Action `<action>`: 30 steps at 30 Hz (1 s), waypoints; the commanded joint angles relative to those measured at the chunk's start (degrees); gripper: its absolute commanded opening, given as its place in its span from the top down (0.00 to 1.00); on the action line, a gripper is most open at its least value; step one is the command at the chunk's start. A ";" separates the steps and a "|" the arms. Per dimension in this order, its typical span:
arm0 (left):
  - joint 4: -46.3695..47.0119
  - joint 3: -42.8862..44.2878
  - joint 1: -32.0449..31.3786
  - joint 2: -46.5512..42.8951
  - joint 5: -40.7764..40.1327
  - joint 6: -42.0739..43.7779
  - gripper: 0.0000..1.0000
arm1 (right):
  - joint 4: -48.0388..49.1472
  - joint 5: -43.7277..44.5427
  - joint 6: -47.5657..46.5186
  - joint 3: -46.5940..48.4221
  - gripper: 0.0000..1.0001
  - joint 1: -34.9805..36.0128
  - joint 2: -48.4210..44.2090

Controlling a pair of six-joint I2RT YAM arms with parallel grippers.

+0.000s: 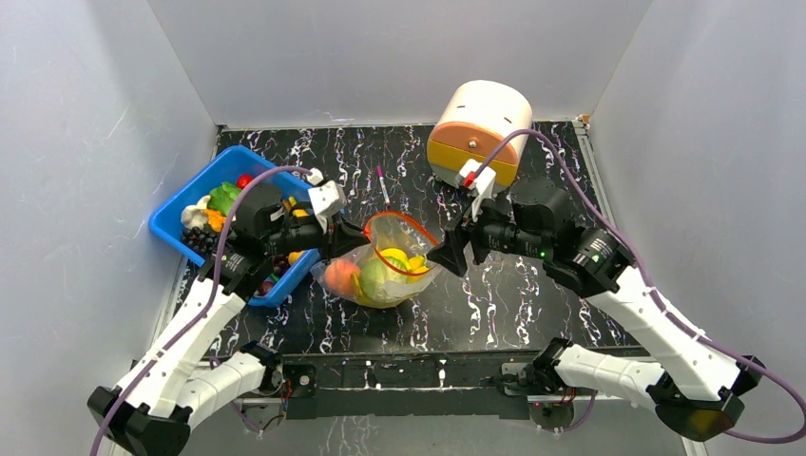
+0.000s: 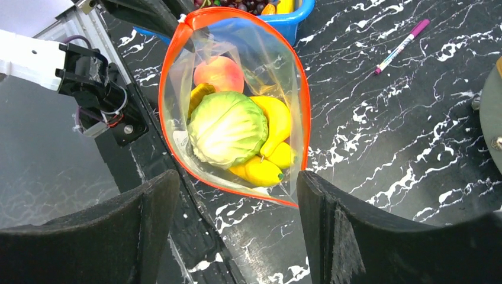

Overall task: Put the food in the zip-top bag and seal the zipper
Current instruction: Adjust the zipper food storage bag at the center of the board.

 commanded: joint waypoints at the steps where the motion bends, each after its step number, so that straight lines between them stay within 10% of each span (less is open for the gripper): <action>1: -1.18 2.70 -0.22 1.24 0.96 -6.94 1.00 | 8.90 -1.34 -3.31 -2.09 0.28 -0.08 0.37; 13: -11.29 9.48 -0.27 2.72 0.16 -2.85 1.00 | 18.52 -5.90 -7.90 3.40 0.07 4.24 9.50; 30: -20.82 14.50 -0.24 3.15 4.65 9.51 1.00 | 30.52 -4.74 -19.96 0.22 0.02 11.63 15.08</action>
